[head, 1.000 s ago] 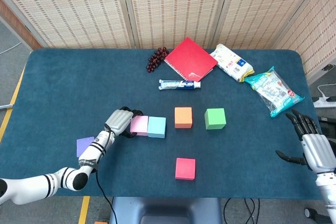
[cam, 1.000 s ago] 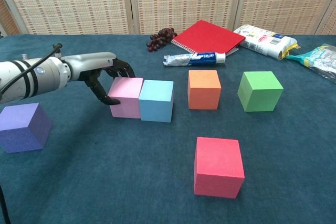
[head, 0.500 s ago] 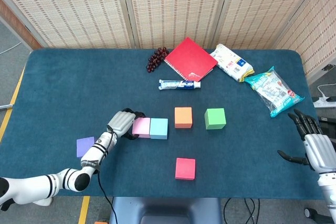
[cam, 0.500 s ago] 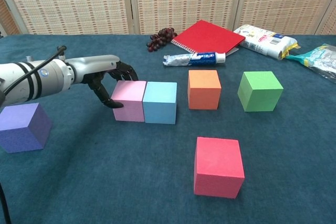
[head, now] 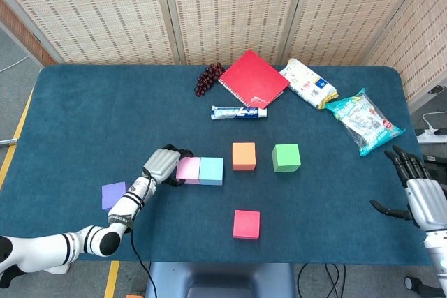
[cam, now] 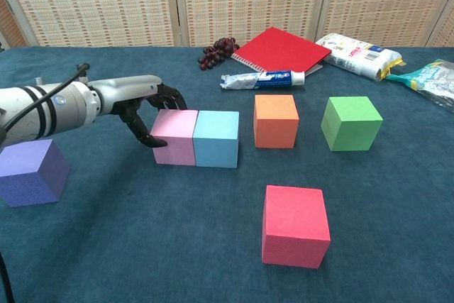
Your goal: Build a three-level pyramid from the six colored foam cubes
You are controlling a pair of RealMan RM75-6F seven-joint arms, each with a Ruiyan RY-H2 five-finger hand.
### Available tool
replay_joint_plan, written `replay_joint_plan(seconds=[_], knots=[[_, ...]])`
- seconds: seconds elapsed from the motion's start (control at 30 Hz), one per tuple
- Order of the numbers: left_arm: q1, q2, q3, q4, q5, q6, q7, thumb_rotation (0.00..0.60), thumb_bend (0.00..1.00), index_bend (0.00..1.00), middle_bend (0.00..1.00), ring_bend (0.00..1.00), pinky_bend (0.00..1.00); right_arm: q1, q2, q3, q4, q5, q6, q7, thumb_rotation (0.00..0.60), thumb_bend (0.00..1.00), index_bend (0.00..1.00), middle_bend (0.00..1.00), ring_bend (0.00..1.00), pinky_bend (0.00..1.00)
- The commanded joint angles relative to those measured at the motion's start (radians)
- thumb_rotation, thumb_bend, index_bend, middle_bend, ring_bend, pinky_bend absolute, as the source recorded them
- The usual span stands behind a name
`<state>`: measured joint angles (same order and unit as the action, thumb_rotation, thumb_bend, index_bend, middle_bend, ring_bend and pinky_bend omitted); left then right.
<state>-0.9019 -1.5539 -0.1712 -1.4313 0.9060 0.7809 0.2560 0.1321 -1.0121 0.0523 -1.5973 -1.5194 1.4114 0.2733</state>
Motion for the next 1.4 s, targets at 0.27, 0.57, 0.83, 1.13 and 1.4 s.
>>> replay_joint_plan(seconds=[0.27, 0.57, 0.83, 1.13, 1.4], knots=[[-0.004, -0.005, -0.001, 0.006, -0.006, -0.003, -0.006, 0.600, 0.31, 0.34, 0.35, 0.25, 0.16, -0.001, 0.001, 0.000, -0.001, -0.001, 0.000, -0.001, 0.600, 0.27, 0.00, 0.00, 0.00, 0.00], [-0.009, -0.002, -0.003, 0.012, -0.013, -0.007, -0.006, 0.600, 0.31, 0.34, 0.35, 0.25, 0.16, -0.002, 0.001, 0.000, 0.000, 0.002, -0.002, 0.000, 0.600, 0.27, 0.00, 0.00, 0.00, 0.00], [-0.016, -0.009, -0.003, 0.016, -0.016, -0.012, -0.003, 0.600, 0.31, 0.34, 0.35, 0.25, 0.16, -0.004, 0.002, 0.002, 0.001, 0.005, -0.001, 0.002, 0.600, 0.27, 0.00, 0.00, 0.00, 0.00], [-0.020, -0.008, 0.004, 0.013, -0.032, -0.021, 0.001, 0.600, 0.31, 0.17, 0.22, 0.15, 0.16, -0.002, 0.001, 0.003, 0.006, 0.007, -0.005, 0.006, 0.600, 0.27, 0.00, 0.00, 0.00, 0.00], [-0.015, 0.003, 0.013, -0.013, -0.034, -0.008, 0.011, 0.600, 0.31, 0.08, 0.09, 0.03, 0.16, 0.010, 0.006, 0.004, 0.000, -0.004, -0.018, -0.002, 0.600, 0.27, 0.00, 0.00, 0.00, 0.00]])
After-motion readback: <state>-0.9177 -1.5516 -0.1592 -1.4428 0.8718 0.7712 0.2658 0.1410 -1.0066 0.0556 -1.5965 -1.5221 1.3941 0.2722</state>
